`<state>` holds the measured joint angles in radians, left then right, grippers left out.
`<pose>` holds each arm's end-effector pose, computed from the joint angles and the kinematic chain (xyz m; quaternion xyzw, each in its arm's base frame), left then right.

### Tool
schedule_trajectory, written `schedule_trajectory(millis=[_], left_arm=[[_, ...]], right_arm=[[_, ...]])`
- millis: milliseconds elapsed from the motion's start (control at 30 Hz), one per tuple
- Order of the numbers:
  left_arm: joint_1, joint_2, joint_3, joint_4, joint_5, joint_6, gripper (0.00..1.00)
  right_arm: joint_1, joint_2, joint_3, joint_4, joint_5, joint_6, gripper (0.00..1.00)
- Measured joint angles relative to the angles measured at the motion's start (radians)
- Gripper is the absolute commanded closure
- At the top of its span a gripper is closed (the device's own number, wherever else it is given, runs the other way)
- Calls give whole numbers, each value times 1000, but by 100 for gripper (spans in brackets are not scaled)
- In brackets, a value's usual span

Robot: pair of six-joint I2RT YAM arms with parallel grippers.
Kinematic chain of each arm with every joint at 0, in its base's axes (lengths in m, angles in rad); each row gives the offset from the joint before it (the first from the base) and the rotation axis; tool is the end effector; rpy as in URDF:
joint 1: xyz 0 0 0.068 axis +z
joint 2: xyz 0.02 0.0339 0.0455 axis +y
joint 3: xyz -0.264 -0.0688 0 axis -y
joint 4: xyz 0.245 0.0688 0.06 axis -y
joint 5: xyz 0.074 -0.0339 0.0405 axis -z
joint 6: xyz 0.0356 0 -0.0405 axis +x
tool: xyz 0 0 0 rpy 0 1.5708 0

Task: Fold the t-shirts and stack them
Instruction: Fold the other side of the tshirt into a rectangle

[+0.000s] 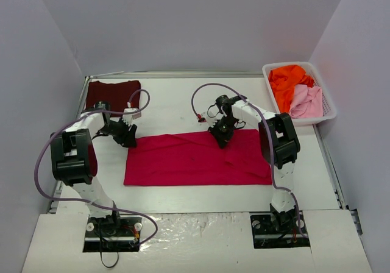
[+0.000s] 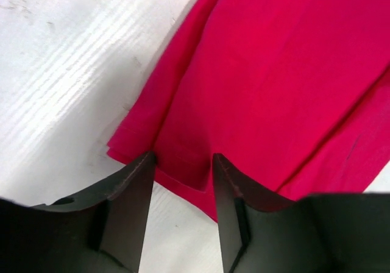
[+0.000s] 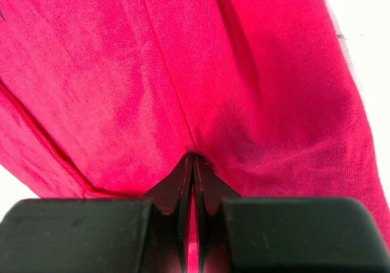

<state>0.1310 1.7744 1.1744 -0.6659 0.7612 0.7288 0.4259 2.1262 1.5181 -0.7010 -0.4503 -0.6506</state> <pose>0.3397 0.0200 0.1881 0.3241 0.8604 -0.2750 0.2812 0.3779 0.1885 0.1447 -0.5204 0.8148 0.2057 0.1512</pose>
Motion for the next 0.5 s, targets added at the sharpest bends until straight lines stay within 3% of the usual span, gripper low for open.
schedule_trajectory(millis=[133, 167, 500], left_arm=[[-5, 18, 0, -30, -1, 14, 84], [-6, 19, 0, -35, -1, 21, 97], [-7, 6, 0, -32, -9, 21, 98]], right_arm=[[0, 0, 0, 0, 0, 0, 100], [0, 0, 0, 0, 0, 0, 100], [0, 0, -1, 1, 0, 0, 100]])
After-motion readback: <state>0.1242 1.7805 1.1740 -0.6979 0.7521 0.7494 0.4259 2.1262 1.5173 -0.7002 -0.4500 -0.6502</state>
